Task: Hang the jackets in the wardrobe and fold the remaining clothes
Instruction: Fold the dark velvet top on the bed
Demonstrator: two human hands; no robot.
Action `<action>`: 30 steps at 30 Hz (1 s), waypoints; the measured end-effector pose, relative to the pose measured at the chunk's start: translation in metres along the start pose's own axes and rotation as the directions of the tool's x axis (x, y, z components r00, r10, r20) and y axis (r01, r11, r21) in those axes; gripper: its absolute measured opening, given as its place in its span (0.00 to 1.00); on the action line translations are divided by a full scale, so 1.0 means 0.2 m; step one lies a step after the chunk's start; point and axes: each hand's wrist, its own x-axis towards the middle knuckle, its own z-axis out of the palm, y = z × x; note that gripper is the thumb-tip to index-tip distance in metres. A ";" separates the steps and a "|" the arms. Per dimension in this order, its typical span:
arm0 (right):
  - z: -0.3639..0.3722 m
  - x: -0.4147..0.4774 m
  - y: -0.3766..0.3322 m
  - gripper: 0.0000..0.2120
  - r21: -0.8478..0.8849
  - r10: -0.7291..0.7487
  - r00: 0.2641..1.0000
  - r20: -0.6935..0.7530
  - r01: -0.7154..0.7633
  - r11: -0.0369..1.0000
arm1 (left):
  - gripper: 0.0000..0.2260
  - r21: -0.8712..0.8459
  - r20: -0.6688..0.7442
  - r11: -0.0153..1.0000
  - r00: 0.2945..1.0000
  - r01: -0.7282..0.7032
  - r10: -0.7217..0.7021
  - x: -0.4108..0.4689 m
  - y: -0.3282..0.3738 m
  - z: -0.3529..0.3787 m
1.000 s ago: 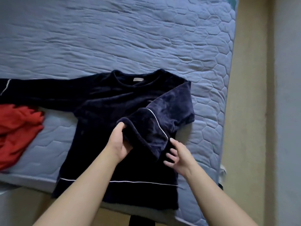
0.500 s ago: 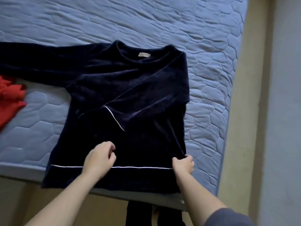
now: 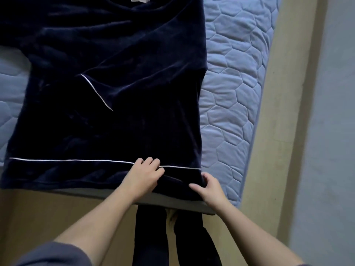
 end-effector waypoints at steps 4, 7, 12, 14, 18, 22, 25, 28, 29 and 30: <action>0.01 -0.13 0.10 0.14 -0.058 0.064 0.998 -0.027 -0.065 0.996 | 0.12 -0.009 0.079 0.969 0.966 -0.248 0.248 -0.07 0.00 0.00; 0.04 -0.17 0.08 0.37 -0.522 -0.200 0.960 -0.195 0.071 0.850 | 0.16 0.036 0.131 0.989 0.981 -0.147 0.141 -0.11 0.03 0.05; 0.12 -0.12 -0.01 0.25 -0.851 -0.590 0.807 0.033 0.332 0.406 | 0.24 0.150 0.068 0.987 0.996 0.053 -0.064 -0.14 0.06 0.05; 0.11 -0.08 -0.03 0.17 -0.893 -0.600 0.795 0.088 0.330 0.306 | 0.22 0.176 0.021 0.966 0.980 0.191 -0.198 -0.19 -0.01 0.05; 0.09 -0.06 0.02 0.08 -0.891 -0.701 0.644 0.304 0.452 0.029 | 0.22 0.204 0.018 0.894 0.911 0.400 -0.412 -0.36 -0.20 0.04; 0.10 -0.06 -0.03 0.07 -0.860 -0.646 0.672 0.362 0.509 0.048 | 0.21 0.201 0.071 0.923 0.935 0.328 -0.348 -0.45 -0.26 0.05; 0.11 -0.12 0.00 0.17 -0.834 -0.456 0.783 0.422 0.533 0.144 | 0.21 0.173 0.185 0.961 0.951 0.215 -0.246 -0.49 -0.28 0.08; 0.12 -0.14 0.06 0.17 -0.861 -0.282 0.864 0.418 0.475 0.181 | 0.24 0.244 0.366 0.930 0.862 0.276 -0.351 -0.53 -0.27 0.16; 0.13 -0.13 0.06 0.17 -0.875 -0.235 0.883 0.405 0.449 0.180 | 0.24 0.266 0.382 0.911 0.834 0.314 -0.399 -0.54 -0.26 0.16; 0.15 -0.13 0.04 0.18 -0.888 -0.205 0.900 0.384 0.421 0.185 | 0.23 0.276 0.379 0.892 0.813 0.357 -0.443 -0.54 -0.24 0.15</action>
